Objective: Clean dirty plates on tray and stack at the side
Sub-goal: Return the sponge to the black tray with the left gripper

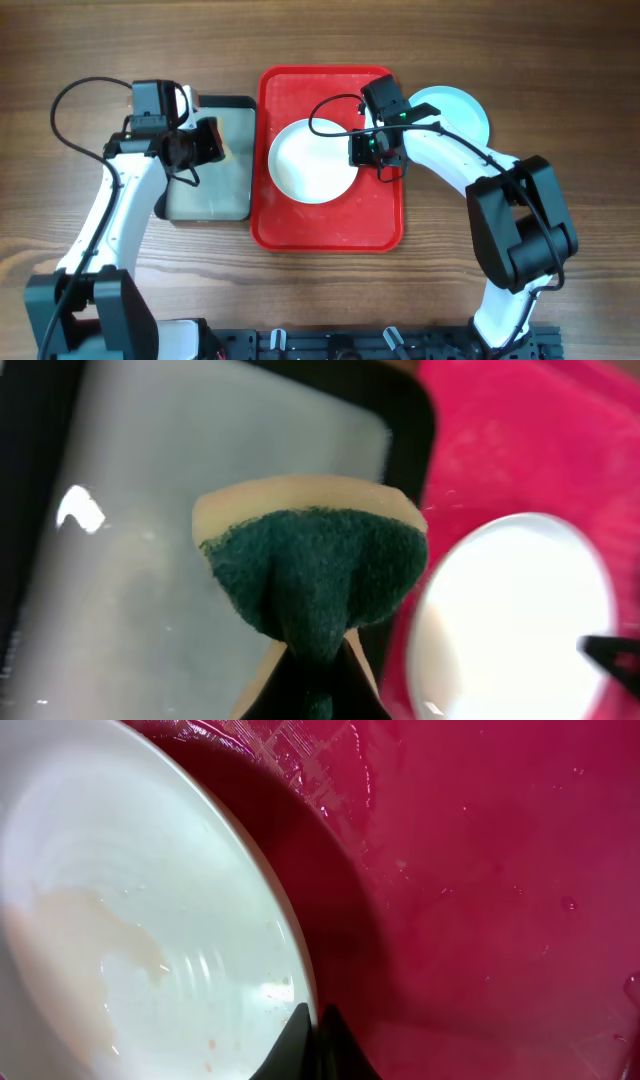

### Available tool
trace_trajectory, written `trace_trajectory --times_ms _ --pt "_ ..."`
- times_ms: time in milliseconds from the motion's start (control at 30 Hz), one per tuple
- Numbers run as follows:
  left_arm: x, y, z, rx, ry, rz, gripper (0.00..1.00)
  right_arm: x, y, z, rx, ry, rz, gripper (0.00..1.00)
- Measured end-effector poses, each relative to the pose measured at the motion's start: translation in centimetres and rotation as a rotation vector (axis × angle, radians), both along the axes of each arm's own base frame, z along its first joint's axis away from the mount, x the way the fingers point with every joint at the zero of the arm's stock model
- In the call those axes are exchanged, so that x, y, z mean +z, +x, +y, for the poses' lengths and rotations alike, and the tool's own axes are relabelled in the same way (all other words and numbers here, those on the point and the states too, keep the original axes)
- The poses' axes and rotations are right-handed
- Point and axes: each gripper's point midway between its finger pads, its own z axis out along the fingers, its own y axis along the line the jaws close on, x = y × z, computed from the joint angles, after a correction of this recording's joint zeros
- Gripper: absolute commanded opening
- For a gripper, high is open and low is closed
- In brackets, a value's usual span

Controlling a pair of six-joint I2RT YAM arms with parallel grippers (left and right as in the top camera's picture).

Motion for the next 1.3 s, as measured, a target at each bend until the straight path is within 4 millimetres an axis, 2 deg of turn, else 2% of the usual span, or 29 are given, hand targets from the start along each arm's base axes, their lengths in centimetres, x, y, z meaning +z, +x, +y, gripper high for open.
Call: trace_trajectory --times_ms 200,367,500,700,833,867,933,967,1300 --pt "-3.2 -0.9 0.5 -0.031 0.042 0.084 0.04 0.0 0.1 0.0 0.010 0.000 -0.007 0.05" --pt "-5.1 -1.2 0.6 -0.041 0.051 0.137 0.04 0.0 0.1 0.0 0.021 -0.001 -0.012 0.05" --pt "-5.7 -1.0 0.6 -0.042 0.055 0.143 0.05 0.0 0.1 0.0 0.021 -0.001 -0.012 0.05" --pt "-5.6 -0.4 0.7 -0.041 0.059 0.120 0.15 0.0 0.1 0.1 0.022 -0.001 -0.013 0.05" --pt "-5.6 -0.4 0.7 -0.046 0.062 0.119 0.30 0.0 0.1 0.1 0.021 -0.001 -0.013 0.05" --pt "-5.6 -0.4 0.7 -0.047 0.062 0.119 0.38 0.0 0.1 0.1 0.022 -0.001 -0.014 0.06" --pt "-5.6 -0.4 0.7 -0.052 0.064 0.116 0.82 0.0 0.1 0.1 0.022 -0.001 -0.014 0.09" --pt "-5.6 -0.4 0.7 -0.053 0.065 0.115 1.00 0.0 0.1 0.1 0.022 -0.001 -0.013 0.11" --pt "-5.6 -0.4 0.7 -0.054 0.065 0.115 1.00 0.1 0.2 0.1 0.025 -0.001 -0.016 0.16"
